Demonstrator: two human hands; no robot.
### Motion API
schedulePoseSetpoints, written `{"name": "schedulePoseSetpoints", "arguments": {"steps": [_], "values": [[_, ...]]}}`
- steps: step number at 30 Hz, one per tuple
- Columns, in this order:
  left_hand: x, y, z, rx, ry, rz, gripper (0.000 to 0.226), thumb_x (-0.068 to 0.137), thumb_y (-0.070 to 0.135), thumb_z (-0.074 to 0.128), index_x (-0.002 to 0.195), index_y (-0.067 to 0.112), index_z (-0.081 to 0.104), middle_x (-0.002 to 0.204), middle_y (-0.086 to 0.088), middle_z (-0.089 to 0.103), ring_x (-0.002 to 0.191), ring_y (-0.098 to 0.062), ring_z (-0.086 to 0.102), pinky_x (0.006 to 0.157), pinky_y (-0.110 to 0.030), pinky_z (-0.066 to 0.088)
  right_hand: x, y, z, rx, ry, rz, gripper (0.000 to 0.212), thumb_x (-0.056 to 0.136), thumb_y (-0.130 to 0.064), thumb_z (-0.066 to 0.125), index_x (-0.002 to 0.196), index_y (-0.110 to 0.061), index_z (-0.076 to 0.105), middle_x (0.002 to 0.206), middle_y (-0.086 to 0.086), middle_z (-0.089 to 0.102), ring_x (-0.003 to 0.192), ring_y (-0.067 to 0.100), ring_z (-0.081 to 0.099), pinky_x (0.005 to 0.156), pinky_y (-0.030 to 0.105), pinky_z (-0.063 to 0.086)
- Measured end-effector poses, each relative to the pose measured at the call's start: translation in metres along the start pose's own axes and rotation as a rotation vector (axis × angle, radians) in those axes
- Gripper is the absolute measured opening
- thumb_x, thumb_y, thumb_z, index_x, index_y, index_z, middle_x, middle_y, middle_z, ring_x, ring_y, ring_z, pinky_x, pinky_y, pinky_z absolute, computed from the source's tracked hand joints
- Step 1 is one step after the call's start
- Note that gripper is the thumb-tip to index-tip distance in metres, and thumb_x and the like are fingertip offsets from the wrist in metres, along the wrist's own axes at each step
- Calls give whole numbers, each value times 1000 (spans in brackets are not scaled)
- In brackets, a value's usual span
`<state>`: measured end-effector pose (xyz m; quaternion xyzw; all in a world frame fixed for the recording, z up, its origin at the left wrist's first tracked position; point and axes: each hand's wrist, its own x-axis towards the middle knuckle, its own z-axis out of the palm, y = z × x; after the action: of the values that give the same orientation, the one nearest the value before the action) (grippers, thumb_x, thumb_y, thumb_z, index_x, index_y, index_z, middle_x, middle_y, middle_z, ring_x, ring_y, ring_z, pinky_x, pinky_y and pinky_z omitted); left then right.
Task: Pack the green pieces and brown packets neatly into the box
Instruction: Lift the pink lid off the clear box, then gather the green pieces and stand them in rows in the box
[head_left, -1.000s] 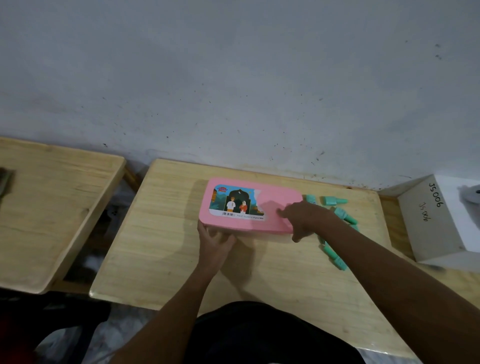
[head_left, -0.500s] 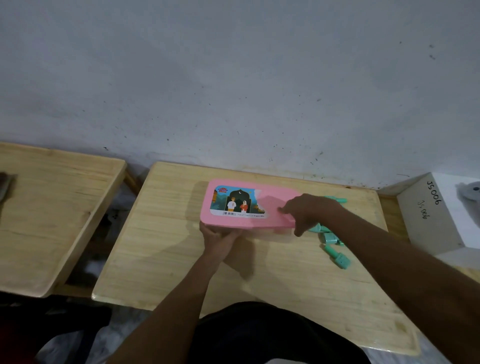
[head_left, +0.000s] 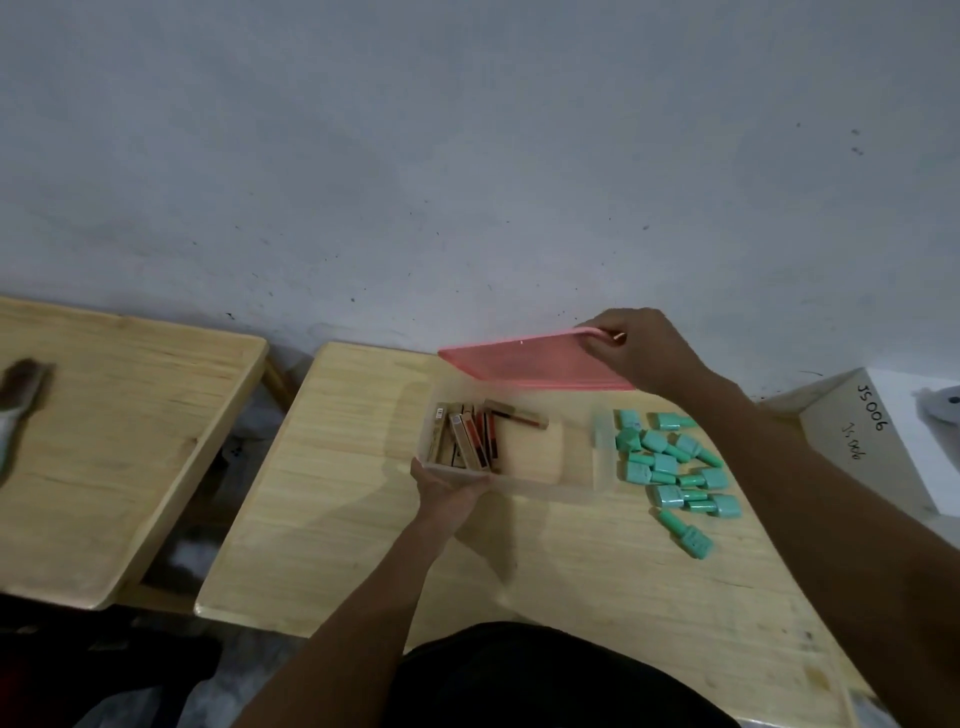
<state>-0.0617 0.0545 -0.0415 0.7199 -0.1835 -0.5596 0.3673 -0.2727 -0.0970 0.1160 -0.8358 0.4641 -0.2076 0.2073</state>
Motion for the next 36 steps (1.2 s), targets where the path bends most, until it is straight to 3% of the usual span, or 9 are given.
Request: {"name": "schedulePoseSetpoints", "arguments": {"steps": [3, 7, 10, 12, 17, 21, 27, 32, 36], "values": [[-1, 8, -9, 82, 138, 58, 113, 66, 36, 84, 148, 19, 8, 151, -13, 29, 134, -33, 38, 107, -42, 40, -6, -27, 16, -15, 161, -130, 22, 89, -27, 66, 109, -22, 73, 98, -6, 69, 78, 10, 61, 68, 20, 49], [-15, 39, -30, -101, 438, 236, 56, 88, 45, 59, 132, 12, 45, 136, -11, 50, 120, -27, 51, 97, -39, 46, -24, -64, 56, -85, 274, -329, 27, 85, -27, 62, 109, -21, 73, 91, 0, 67, 69, 7, 57, 53, 21, 53], [-21, 79, -50, -410, 126, 142, 46, 91, 51, 49, 110, 11, 59, 110, -11, 65, 97, -27, 63, 88, -43, 52, -35, -87, 96, -106, 334, -467, 21, 82, -22, 67, 101, -20, 76, 88, 3, 69, 72, 15, 61, 51, 28, 53], [-25, 98, -61, -449, -78, 109, 39, 92, 39, 52, 109, 5, 63, 97, -13, 69, 86, -26, 65, 80, -40, 53, -40, -100, 122, -130, 330, -535, 20, 75, -18, 76, 94, -22, 77, 83, 1, 66, 73, 17, 57, 53, 29, 46], [-29, 112, -85, -348, -89, 90, 29, 87, 0, 46, 113, 0, 60, 106, -18, 69, 94, -31, 66, 84, -43, 53, -46, -114, 158, -128, 110, -581, 38, 73, -27, 77, 110, -21, 71, 95, 4, 65, 78, 22, 59, 58, 33, 50], [-16, 109, -121, -277, 66, 86, 21, 87, 8, 47, 101, 14, 62, 106, -13, 68, 94, -26, 66, 82, -42, 56, -50, -105, 166, -163, -64, -451, 51, 83, -50, 65, 129, -31, 60, 107, -1, 61, 92, 16, 56, 73, 28, 44], [7, 86, -171, 109, 334, 162, 22, 85, 15, 49, 100, 8, 63, 93, -11, 62, 72, -19, 59, 56, -25, 45, -56, -71, 171, -132, -183, 120, 40, 91, -44, 55, 127, -26, 61, 126, 3, 57, 119, 22, 53, 95, 39, 47], [31, 57, -170, 303, 335, 109, 15, 82, 11, 49, 85, 2, 61, 91, -19, 60, 82, -30, 56, 69, -34, 46, -74, -54, 176, -111, -363, 333, 35, 93, -44, 53, 125, -31, 61, 124, -6, 60, 111, 14, 57, 89, 33, 48], [44, 41, -152, 434, 371, 16, 34, 87, 17, 52, 116, 2, 58, 120, -21, 58, 107, -36, 54, 89, -41, 45, -79, -46, 178, -109, -372, 332, 33, 94, -38, 52, 125, -31, 62, 128, -8, 60, 114, 14, 56, 91, 33, 48]]}}
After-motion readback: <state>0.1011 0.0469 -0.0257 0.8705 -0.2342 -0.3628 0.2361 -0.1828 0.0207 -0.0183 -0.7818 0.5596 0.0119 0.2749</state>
